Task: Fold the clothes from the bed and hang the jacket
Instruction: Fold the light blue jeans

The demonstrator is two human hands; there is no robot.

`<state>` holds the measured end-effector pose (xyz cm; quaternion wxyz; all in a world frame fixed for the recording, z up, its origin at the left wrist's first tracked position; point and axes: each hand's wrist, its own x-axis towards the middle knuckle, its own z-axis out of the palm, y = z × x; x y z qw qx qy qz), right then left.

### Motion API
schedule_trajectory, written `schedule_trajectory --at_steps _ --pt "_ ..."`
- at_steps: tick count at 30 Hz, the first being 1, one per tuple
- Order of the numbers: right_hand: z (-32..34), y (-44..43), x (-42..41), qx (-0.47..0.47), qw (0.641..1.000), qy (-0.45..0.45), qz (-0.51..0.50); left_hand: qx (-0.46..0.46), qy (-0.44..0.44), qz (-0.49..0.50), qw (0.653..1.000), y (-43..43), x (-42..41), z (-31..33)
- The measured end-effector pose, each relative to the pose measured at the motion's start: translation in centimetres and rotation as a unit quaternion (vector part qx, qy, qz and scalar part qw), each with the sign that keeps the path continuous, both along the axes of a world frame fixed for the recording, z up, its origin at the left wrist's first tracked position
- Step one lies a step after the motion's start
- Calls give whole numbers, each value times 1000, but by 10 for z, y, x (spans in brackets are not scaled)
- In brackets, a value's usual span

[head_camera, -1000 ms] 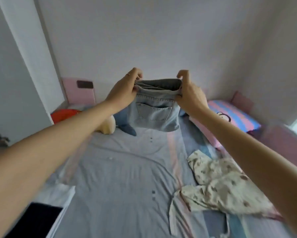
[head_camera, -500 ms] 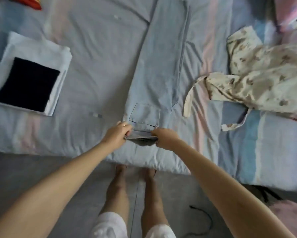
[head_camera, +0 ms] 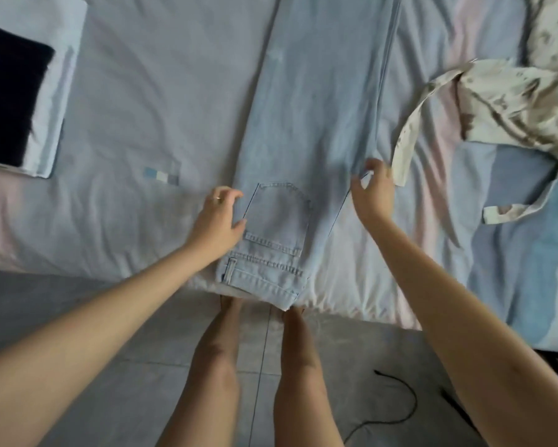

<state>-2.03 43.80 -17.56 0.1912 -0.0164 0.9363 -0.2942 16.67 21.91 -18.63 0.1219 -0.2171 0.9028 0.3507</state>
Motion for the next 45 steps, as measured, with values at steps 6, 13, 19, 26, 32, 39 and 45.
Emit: schedule_trajectory --at_steps 6,13,19,26,32,39,45 --pt "-35 -35 -95 -26 992 -63 -111 109 23 250 962 -6 -95 -46" --pt "-59 -19 -106 -49 981 -59 -177 44 26 308 950 -20 -132 -75" --pt "-54 -22 -113 -51 977 -97 -181 -56 -18 264 963 -22 -144 -63" --pt "-44 -90 -237 -163 969 -108 -152 -84 34 121 988 -85 -284 -65" --pt "-54 -157 -398 -195 972 -71 -115 48 111 127 985 -129 -456 -75" --pt "-85 -151 -425 -130 980 101 -115 150 146 100 973 -139 -522 -80" --pt "-90 -151 -443 -217 963 14 -156 55 175 130 974 -140 -529 -101"
